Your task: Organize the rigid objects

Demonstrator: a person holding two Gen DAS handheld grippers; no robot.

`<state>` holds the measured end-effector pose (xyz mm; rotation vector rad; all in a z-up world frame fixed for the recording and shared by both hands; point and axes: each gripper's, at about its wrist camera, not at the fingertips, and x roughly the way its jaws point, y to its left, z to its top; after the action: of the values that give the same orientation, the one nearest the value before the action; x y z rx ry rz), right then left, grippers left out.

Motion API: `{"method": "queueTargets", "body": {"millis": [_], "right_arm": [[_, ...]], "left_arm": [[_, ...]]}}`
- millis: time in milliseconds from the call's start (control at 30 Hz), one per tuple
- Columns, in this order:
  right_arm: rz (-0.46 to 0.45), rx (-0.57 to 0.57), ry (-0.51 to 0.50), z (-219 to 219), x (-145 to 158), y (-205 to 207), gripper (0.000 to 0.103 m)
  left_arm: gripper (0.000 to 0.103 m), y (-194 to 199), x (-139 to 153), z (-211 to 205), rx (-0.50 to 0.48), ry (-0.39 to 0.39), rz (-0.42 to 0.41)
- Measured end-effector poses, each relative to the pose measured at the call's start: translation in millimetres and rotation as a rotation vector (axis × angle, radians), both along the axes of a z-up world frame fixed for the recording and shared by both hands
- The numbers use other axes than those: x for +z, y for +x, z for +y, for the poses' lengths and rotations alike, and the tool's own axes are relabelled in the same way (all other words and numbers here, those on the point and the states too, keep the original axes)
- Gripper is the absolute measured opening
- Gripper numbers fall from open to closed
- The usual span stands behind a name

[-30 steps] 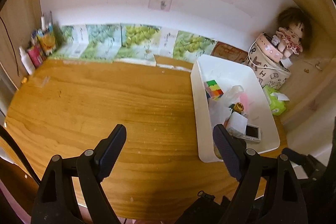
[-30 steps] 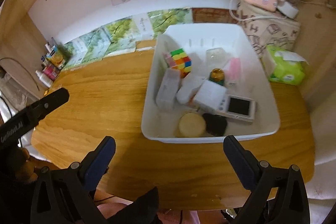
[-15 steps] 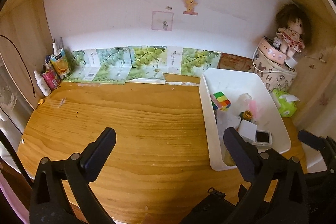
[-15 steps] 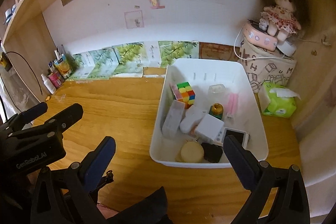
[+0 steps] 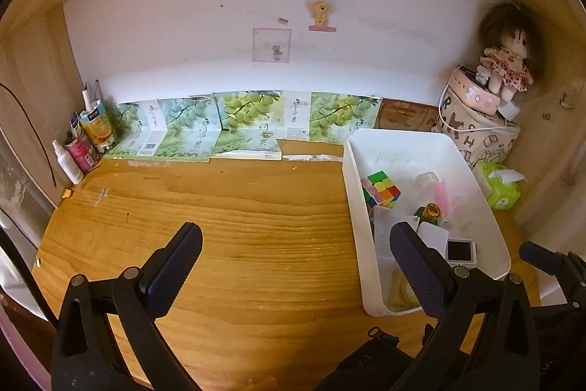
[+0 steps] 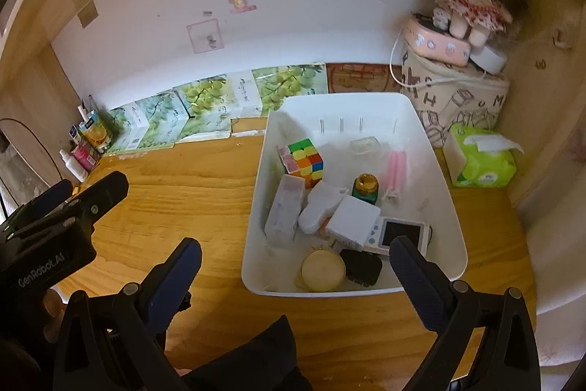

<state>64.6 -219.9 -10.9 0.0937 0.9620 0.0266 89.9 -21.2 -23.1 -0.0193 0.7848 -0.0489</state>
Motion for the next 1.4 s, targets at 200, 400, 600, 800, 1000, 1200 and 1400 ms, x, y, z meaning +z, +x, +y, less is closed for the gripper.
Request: {"method": "queueTargets", "body": {"millis": [200,400,600,800,1000,1200,1400], "right_arm": [[0.008,0.01,0.008,1,-2,2,0.103],[0.024,0.019,0.009,1,-5,6,0.103],[0.038,0.03,0.008,2,-7,8,0.103],[0.045,0.031,0.012,1,-8,9,0.103],[0.046,0.031,0.012,1,-9,9,0.103],[0.05,0.026,0.012,1,-9,8,0.103],[0.058,0.026,0.01,1,-11,10,0.103]], "left_arm": [[0.102,1,-2,0,0.004,0.004,0.009],[0.102,2,-2,0,0.006,0.004,0.011],[0.102,0,-3,3,0.018,0.002,0.01],[0.102,-1,-3,3,0.021,0.002,0.009],[0.102,-1,-3,3,0.02,0.003,0.01],[0.102,-1,-3,3,0.021,0.002,0.01],[0.102,-1,-2,2,0.017,0.002,0.009]]}}
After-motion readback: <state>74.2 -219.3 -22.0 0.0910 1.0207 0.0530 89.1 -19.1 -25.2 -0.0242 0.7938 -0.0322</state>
